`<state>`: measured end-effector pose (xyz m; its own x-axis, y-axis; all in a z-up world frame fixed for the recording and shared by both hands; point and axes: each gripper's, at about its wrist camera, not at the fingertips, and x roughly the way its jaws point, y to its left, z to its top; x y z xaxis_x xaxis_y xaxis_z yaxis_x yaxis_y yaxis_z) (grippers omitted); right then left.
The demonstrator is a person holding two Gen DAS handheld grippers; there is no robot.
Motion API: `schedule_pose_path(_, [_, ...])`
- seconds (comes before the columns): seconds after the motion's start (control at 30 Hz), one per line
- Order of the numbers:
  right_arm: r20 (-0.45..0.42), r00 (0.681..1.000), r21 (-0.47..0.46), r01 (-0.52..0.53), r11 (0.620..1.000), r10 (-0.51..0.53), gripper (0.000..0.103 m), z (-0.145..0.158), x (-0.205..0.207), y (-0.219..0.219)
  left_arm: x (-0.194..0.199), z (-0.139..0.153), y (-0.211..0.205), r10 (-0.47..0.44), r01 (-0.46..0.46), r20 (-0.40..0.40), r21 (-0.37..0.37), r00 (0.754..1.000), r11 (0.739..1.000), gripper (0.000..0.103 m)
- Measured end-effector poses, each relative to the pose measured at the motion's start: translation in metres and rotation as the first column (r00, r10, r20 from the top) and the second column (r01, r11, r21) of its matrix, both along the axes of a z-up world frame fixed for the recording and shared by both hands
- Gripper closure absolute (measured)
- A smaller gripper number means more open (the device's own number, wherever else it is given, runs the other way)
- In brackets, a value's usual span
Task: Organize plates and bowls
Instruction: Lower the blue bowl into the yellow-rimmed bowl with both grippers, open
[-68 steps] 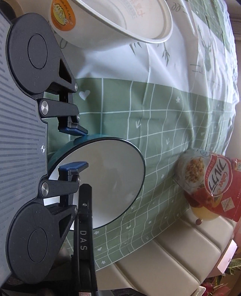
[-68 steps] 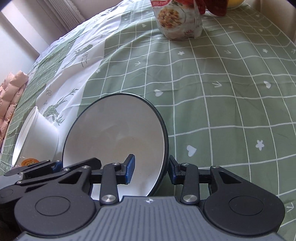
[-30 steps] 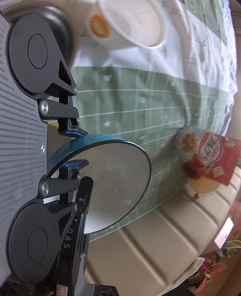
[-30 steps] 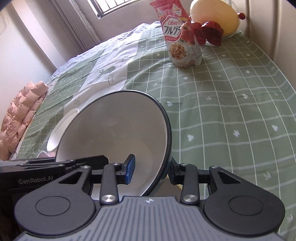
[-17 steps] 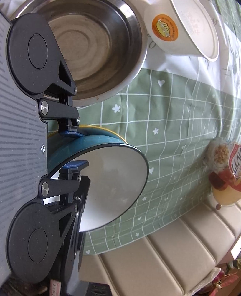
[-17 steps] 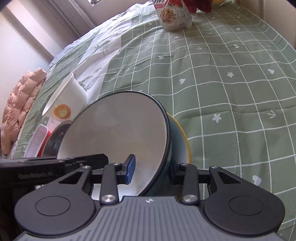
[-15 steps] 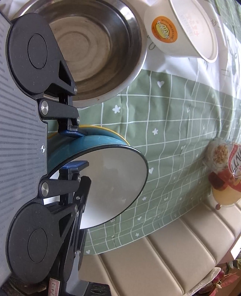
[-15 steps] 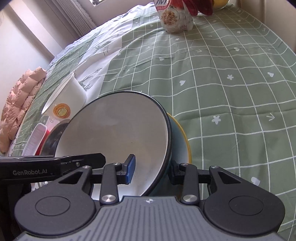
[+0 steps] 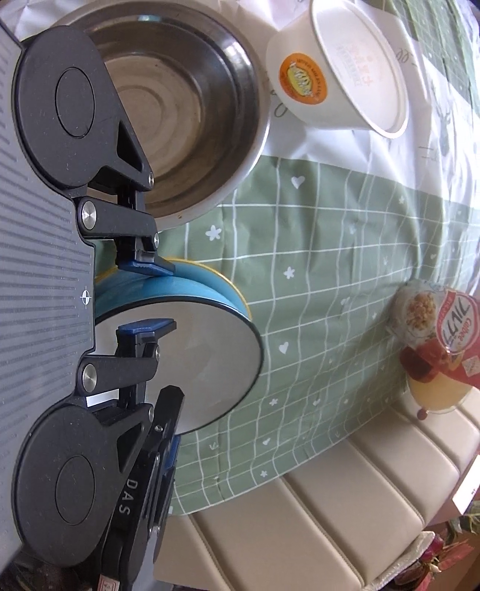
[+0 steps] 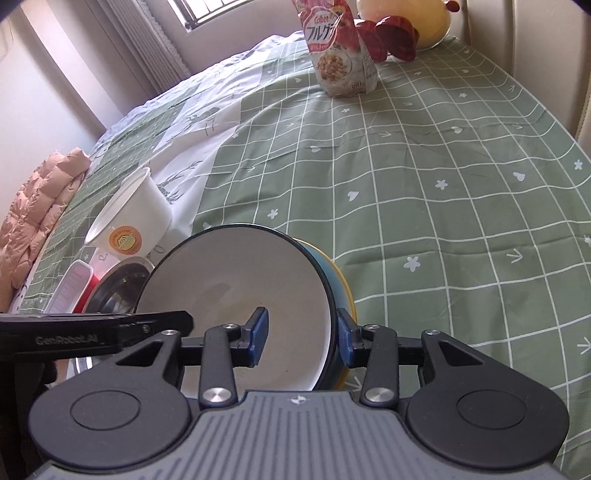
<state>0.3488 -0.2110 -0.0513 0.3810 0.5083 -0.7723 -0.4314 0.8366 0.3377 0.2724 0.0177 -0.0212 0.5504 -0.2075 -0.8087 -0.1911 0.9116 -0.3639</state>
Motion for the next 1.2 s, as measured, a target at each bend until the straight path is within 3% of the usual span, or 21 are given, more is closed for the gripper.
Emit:
schedule_pose_path(0.17, [0.045,0.999,-0.006,0.017,1.0,-0.016,0.063,0.007,-0.002,-0.001,-0.003,0.01,0.004,-0.003,0.003,0.019,-0.006,1.0,1.0,0.078])
schedule_pose_path(1.03, [0.068,0.997,-0.059,0.037,0.998,-0.033,0.057,0.014,-0.006,0.012,-0.004,0.005,0.005,0.005,-0.005,0.048,0.001,0.999,1.0,0.077])
schedule_pose_path(1.2, [0.081,0.996,-0.081,0.027,0.996,-0.02,0.056,0.017,-0.007,0.018,-0.008,0.003,0.011,0.009,-0.008,0.053,-0.036,0.999,0.999,0.078])
